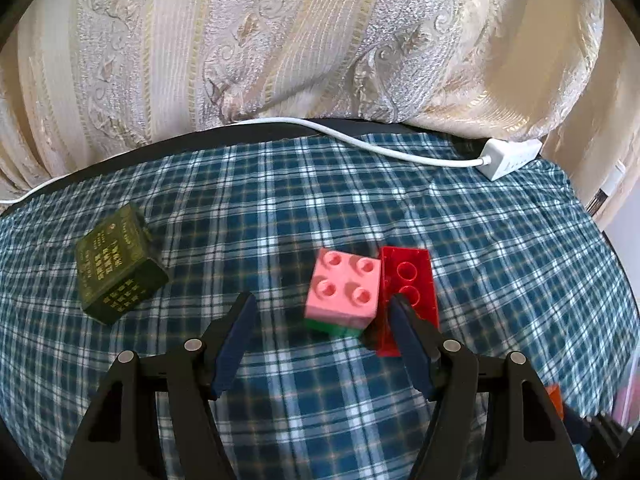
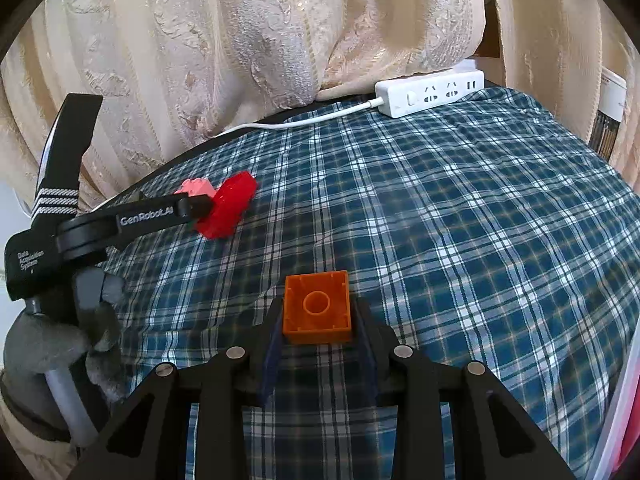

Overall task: Organize objects
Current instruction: 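Grasp the pink-on-green stacked brick with the left tool while the right tool holds the orange brick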

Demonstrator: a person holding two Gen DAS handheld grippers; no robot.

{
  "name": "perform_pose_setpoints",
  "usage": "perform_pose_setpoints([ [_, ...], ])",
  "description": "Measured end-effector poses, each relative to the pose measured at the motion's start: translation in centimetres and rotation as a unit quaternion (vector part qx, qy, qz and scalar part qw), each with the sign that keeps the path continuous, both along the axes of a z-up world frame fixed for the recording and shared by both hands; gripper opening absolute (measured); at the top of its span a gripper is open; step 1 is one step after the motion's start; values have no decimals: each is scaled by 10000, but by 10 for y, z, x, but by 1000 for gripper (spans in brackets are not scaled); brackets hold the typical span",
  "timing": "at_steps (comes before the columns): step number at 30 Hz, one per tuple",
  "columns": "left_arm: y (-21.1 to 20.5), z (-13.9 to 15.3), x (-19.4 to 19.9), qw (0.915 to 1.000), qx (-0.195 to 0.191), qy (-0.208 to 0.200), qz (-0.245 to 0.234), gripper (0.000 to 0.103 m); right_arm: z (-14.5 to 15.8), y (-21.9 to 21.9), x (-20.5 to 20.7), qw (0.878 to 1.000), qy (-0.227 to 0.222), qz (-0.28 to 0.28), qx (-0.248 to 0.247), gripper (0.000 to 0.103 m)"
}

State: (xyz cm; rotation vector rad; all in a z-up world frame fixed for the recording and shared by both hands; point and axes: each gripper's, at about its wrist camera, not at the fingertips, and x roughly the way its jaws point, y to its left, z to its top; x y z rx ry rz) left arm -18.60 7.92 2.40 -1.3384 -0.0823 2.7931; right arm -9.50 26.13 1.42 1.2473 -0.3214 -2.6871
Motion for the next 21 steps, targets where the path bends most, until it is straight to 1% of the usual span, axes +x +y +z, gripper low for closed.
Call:
perform_pose_setpoints([
  [6, -5, 1, 0, 9999, -19, 30, 142, 69, -1, 0, 0, 10000, 3, 4, -6, 36],
  [9, -11, 3, 2, 9997, 44, 61, 214, 69, -1, 0, -1, 10000, 2, 11, -6, 36],
  [15, -8, 4, 3, 9999, 5, 97, 129, 69, -1, 0, -1, 10000, 2, 8, -8, 36],
  [18, -8, 2, 1, 9998, -45, 87, 170, 69, -1, 0, -2, 10000, 2, 9, -9, 36],
  [21, -11, 0, -1, 9997, 3, 76, 248, 68, -1, 0, -2, 10000, 2, 11, -7, 36],
])
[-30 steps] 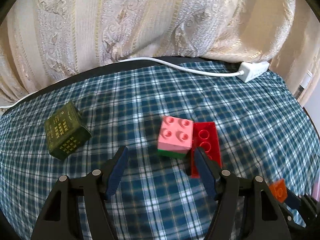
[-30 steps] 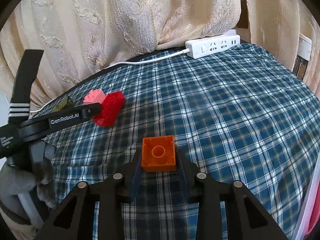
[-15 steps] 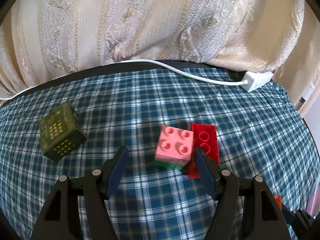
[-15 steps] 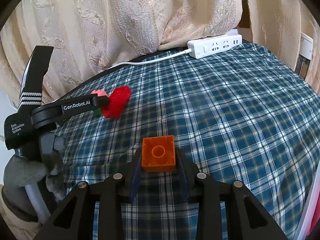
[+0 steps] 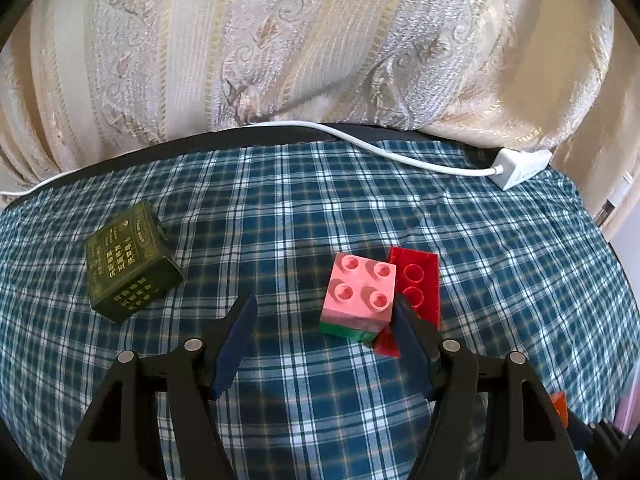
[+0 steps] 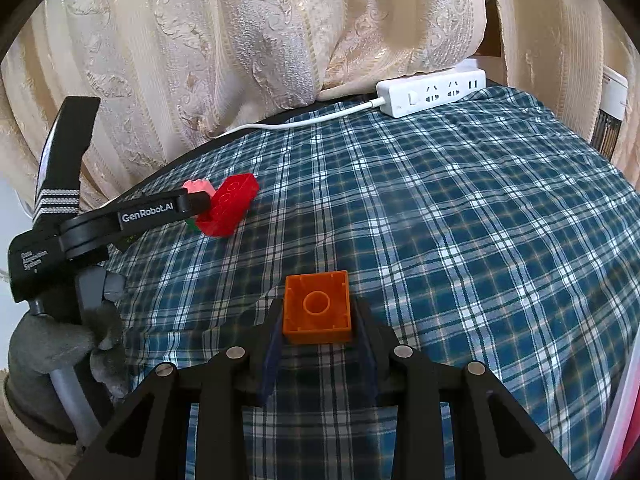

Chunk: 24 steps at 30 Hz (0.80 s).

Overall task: Organize objects
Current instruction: 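Grasp the pink-on-green stacked brick with the left tool while the right tool holds the orange brick, then lift the pink-green brick with the left tool while the right tool carries the orange brick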

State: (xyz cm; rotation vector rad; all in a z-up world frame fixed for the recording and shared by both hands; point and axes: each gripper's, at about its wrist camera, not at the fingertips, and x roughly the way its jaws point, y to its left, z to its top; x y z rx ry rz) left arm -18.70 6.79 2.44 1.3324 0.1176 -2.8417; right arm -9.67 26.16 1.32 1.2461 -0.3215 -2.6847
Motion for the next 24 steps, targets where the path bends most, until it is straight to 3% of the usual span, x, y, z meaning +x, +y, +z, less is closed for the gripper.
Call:
perform_pose_setpoints([
  [2, -2, -1, -1, 10000, 1, -5, 53, 66, 0, 0, 0, 10000, 0, 0, 0, 36],
  [8, -11, -5, -3, 9997, 97, -103, 213, 40, 1, 0, 0, 10000, -3, 3, -1, 36],
  [24, -9, -9, -1, 9998, 71, -120, 140, 35, 1, 0, 0, 10000, -3, 5, -4, 36],
])
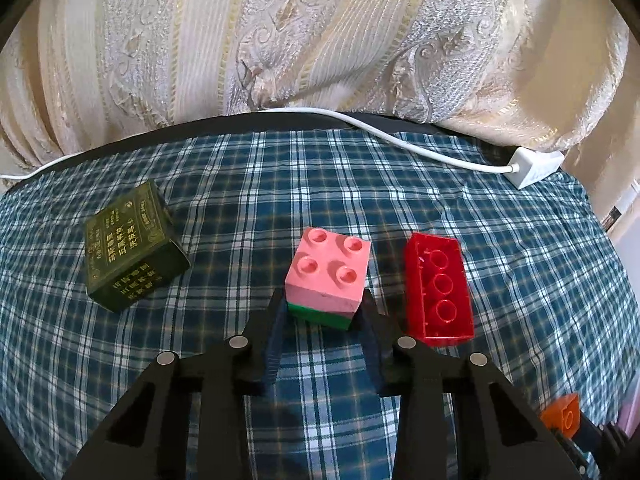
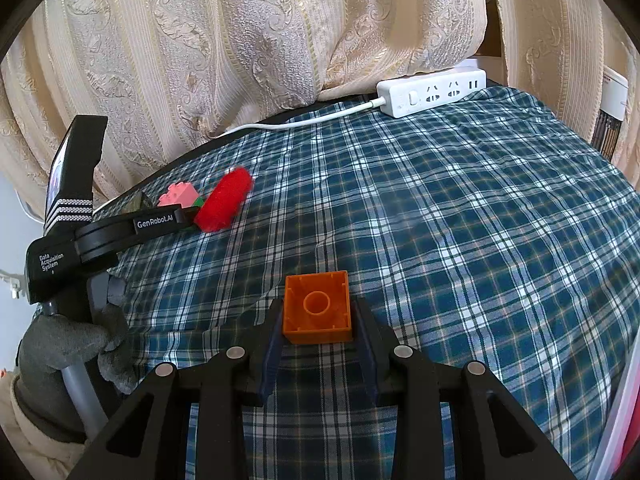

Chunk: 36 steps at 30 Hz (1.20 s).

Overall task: Organize objects
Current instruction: 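Lift the pink-green brick with the left tool while the right tool carries the orange brick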

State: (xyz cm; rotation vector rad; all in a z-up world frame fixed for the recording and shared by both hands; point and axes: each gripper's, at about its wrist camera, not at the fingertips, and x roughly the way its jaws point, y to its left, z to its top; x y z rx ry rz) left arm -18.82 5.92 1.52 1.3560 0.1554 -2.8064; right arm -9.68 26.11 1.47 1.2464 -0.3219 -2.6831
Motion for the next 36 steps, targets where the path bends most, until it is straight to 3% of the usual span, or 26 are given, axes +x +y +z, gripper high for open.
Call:
perform_pose_setpoints([
  [15, 12, 19, 32, 9992, -242, 200, -240, 35, 0, 1, 0, 10000, 2, 1, -2, 35],
  [36, 24, 44, 113, 9971, -51, 334, -676, 35, 5, 10, 10, 9995, 189, -258, -60, 36],
])
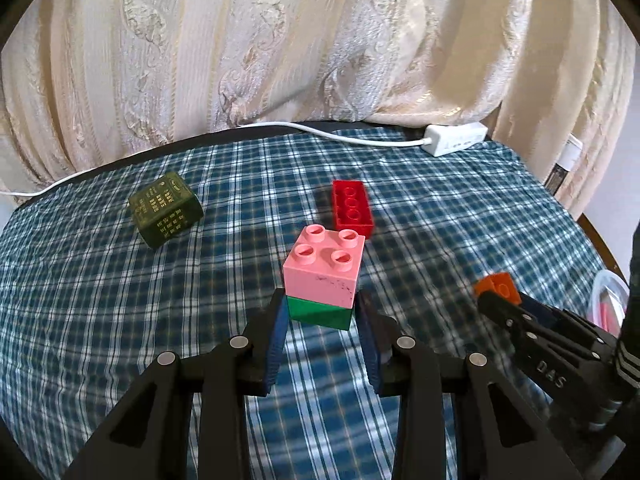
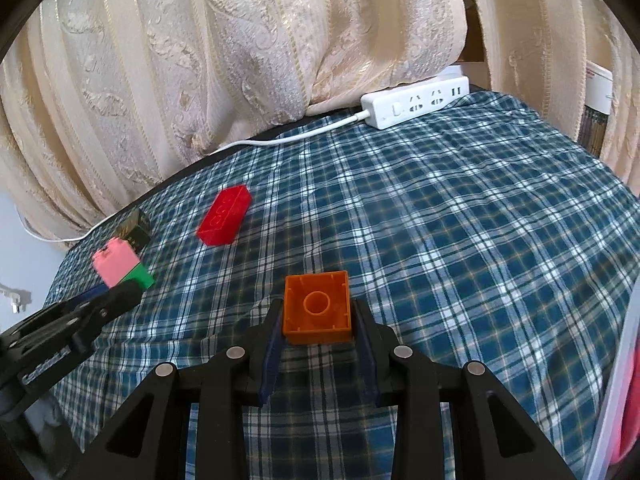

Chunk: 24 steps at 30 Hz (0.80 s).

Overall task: Organize objects
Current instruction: 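Lift the pink-green brick with the left tool while the right tool carries the orange brick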

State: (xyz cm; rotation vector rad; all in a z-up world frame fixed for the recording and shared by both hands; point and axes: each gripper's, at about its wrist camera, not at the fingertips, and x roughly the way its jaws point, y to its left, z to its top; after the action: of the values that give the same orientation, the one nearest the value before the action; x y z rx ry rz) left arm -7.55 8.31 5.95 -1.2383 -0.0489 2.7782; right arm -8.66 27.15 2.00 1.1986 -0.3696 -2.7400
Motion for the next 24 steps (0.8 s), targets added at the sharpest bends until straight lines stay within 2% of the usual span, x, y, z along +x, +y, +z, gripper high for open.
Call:
perform_pose_setpoints([
  [7, 8, 3, 13, 9998, 65, 0, -168, 35, 11, 14, 23, 9997, 88, -158, -161, 36],
  [15, 34, 4, 22, 9986, 139, 1, -503, 35, 34, 47, 68, 9976, 401, -504, -267, 36],
  [24, 72, 11, 34, 9955, 142, 60, -932, 35, 48, 95, 123, 9912, 705, -1124, -35, 36],
])
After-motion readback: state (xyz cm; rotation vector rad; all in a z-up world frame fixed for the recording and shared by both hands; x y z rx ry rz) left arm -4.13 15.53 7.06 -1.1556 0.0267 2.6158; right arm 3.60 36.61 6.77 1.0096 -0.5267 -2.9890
